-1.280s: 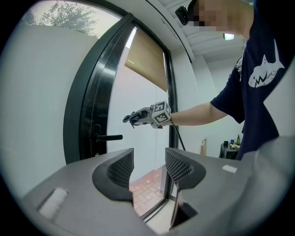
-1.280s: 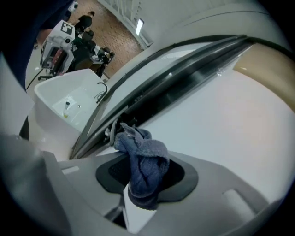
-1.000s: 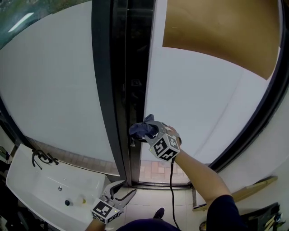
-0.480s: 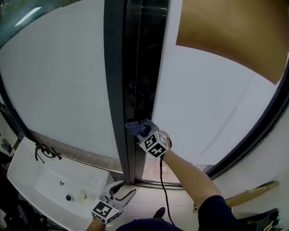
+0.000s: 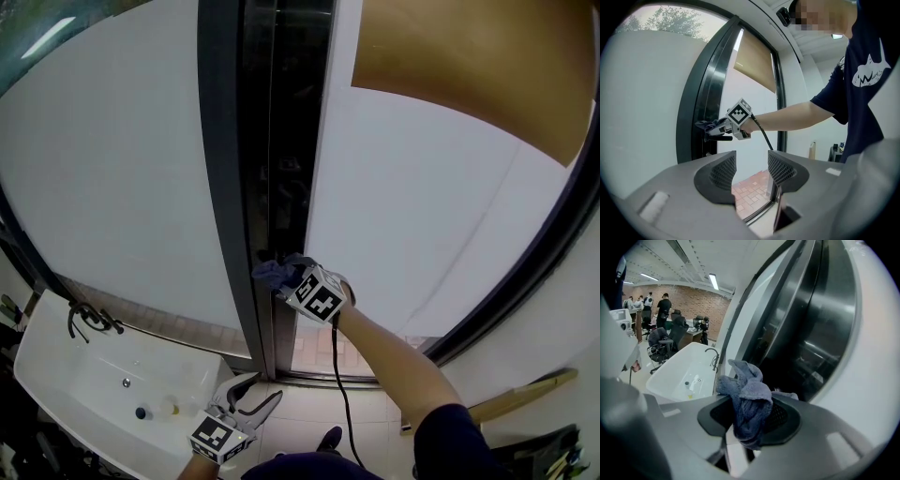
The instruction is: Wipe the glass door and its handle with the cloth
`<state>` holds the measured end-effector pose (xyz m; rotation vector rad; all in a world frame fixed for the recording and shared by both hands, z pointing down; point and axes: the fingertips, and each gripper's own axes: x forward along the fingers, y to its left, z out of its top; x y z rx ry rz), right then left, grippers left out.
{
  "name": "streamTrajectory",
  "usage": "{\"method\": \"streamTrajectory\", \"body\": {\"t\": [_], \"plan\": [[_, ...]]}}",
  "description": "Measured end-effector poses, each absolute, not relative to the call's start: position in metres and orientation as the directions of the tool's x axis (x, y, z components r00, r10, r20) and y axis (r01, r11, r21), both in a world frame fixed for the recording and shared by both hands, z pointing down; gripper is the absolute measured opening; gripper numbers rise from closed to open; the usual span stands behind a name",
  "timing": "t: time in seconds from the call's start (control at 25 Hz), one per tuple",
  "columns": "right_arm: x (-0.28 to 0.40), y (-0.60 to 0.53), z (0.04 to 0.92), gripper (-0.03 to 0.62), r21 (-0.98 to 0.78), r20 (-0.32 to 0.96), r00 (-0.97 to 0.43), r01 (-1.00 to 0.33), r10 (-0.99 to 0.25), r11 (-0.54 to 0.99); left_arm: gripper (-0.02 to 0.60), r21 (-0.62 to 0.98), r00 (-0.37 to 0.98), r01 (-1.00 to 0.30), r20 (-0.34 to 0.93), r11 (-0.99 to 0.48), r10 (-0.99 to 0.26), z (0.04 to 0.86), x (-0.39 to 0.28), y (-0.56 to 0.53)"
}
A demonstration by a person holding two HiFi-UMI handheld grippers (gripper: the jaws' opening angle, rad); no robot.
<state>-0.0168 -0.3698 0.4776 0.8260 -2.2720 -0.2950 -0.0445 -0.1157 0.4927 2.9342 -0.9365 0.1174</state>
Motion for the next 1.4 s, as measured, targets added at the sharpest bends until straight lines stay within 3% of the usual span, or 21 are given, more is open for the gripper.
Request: {"method": "streamTrajectory", "body": {"t": [0.28, 0.8, 1.12, 1.4], "plan": [[0.018, -0.358, 0.485, 0.143, 0.379, 0.607, -0.544, -0.443, -0.579, 0.813, 0.206, 0.035, 0.823, -0.565, 0.102, -0.824, -0.559, 0.488, -0.034, -0.117], [0.085, -0.355, 0.483, 0.144, 0.361, 0.587, -0.488, -0.556, -0.646, 0.749, 0.206, 0.023, 0.836, -0.545, 0.095, -0.838, -0.541, 0.483, -0.029, -0.119], [0.002, -0.344, 0.447, 0.144, 0.469, 0.503, -0.59, -0.427, -0.631, 0.773, 0.206, 0.014, 0.822, -0.566, 0.086, -0.824, -0.563, 0.487, -0.038, -0.119], [-0.037, -0.359, 0.479, 0.144, 0.313, 0.578, -0.612, -0.444, -0.539, 0.84, 0.206, 0.017, 0.808, -0.586, 0.089, -0.81, -0.582, 0.488, -0.041, -0.115]]}}
